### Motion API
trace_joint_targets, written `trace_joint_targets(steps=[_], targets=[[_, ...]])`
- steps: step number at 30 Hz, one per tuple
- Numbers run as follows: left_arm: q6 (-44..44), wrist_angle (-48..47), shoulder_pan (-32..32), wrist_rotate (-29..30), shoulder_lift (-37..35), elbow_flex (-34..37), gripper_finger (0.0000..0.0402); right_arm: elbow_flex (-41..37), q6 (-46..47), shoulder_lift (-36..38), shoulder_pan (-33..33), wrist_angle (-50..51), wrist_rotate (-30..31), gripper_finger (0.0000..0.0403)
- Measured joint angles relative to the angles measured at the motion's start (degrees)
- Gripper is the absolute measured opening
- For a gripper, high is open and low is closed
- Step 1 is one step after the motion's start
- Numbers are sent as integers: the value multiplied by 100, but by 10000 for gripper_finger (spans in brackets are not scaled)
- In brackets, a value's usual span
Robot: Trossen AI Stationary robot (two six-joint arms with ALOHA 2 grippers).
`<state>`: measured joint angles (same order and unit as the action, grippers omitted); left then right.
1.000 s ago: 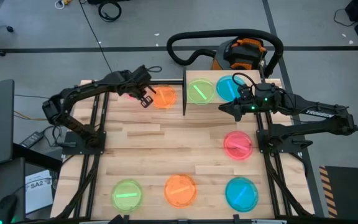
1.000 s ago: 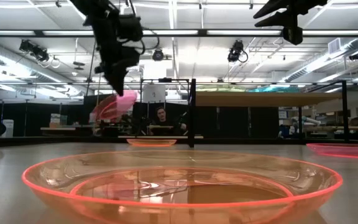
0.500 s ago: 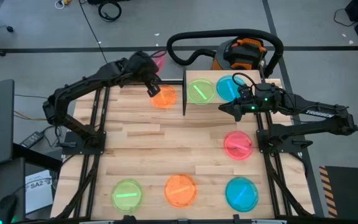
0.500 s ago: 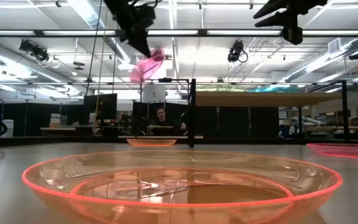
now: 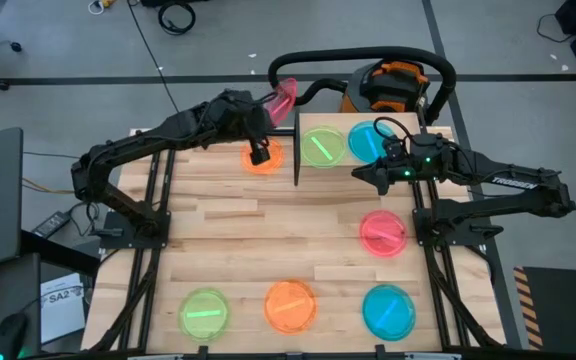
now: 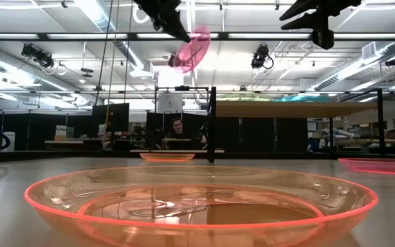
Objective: Place and stack plates onto a shelf
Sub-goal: Stack the top pink plate on top of the green plate on the shelf
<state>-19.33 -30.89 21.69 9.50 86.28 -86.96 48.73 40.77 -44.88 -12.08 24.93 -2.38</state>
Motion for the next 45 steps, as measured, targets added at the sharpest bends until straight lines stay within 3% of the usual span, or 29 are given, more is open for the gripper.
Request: trace_joint_targets(steps=[9,22,33,45], targets=[[-220,741,-361,-526,260,-6,2,0,0,0,2,-26,-1,90],[-754,1442,-672,-654,1323,2,2,0,11,0,0,-284,-1,90],[-1049,1509,-638,-676,1912,2,4,0,4,0,0,-304,-16,90],[-1291,1491,-638,-676,2000,2,7,0,2,0,0,-302,-18,90]])
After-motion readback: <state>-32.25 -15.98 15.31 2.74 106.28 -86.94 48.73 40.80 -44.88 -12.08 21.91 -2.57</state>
